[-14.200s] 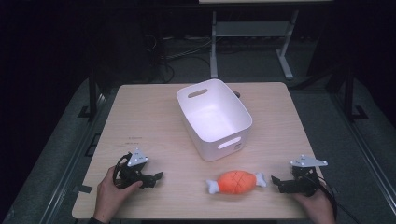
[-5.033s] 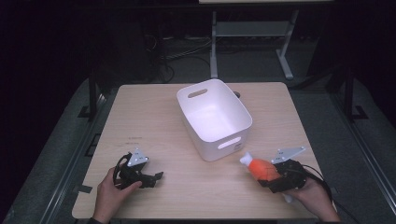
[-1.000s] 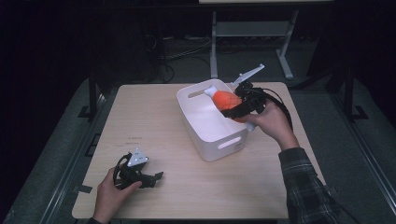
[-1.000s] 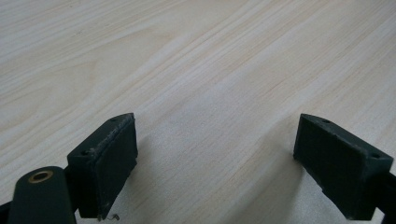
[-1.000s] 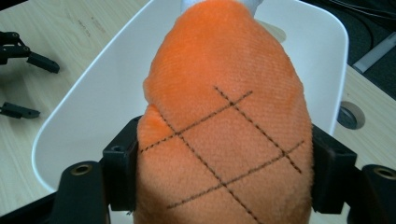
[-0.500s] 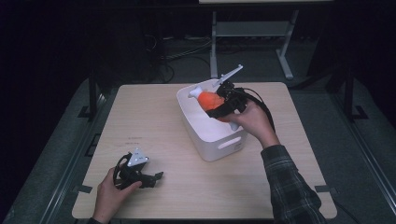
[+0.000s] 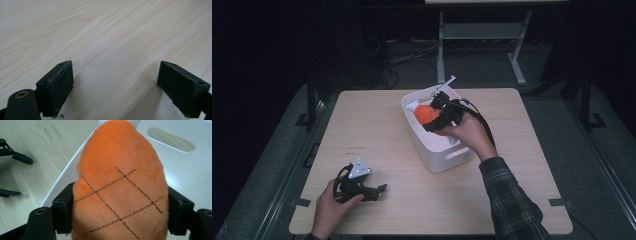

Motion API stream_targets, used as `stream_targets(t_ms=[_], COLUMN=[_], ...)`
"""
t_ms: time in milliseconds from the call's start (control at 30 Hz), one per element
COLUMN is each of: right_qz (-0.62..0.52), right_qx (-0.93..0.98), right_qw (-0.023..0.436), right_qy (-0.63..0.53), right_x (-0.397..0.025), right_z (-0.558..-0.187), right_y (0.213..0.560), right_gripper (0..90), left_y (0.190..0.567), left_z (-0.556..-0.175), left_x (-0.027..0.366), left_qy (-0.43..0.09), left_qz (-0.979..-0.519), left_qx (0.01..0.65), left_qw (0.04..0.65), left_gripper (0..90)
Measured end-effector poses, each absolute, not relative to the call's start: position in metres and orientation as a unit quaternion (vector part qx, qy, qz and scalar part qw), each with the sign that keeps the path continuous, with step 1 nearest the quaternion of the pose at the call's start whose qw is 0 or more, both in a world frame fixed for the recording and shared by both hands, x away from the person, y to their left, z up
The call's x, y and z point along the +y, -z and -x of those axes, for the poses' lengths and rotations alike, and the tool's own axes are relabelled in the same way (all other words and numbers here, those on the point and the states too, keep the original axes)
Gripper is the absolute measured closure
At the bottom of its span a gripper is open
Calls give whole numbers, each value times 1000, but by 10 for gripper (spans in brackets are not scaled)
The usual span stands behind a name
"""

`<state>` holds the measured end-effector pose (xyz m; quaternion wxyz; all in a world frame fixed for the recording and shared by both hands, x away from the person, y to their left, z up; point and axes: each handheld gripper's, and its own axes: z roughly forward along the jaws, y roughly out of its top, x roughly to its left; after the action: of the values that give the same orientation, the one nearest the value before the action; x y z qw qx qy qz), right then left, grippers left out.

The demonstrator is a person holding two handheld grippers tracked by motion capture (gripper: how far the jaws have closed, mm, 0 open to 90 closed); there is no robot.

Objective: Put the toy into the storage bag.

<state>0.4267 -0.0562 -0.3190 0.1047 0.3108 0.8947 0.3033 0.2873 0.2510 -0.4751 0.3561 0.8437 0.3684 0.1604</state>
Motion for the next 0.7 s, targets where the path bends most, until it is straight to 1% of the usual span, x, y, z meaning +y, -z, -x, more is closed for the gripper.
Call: stream_targets(t_ms=[300, 700], right_qz=[-314, -313], right_qx=[896, 899], right_qw=[98, 91], right_qy=[-297, -293], right_x=[-50, -49], right_z=[-426, -426], right_y=[328, 331], right_gripper=[221, 187], left_y=[475, 475], left_z=[-287, -287], left_x=[251, 251], left_qy=[-161, -162], left_qz=[-843, -843], left_qx=[368, 369], left_qw=[356, 358], left_gripper=[127, 127])
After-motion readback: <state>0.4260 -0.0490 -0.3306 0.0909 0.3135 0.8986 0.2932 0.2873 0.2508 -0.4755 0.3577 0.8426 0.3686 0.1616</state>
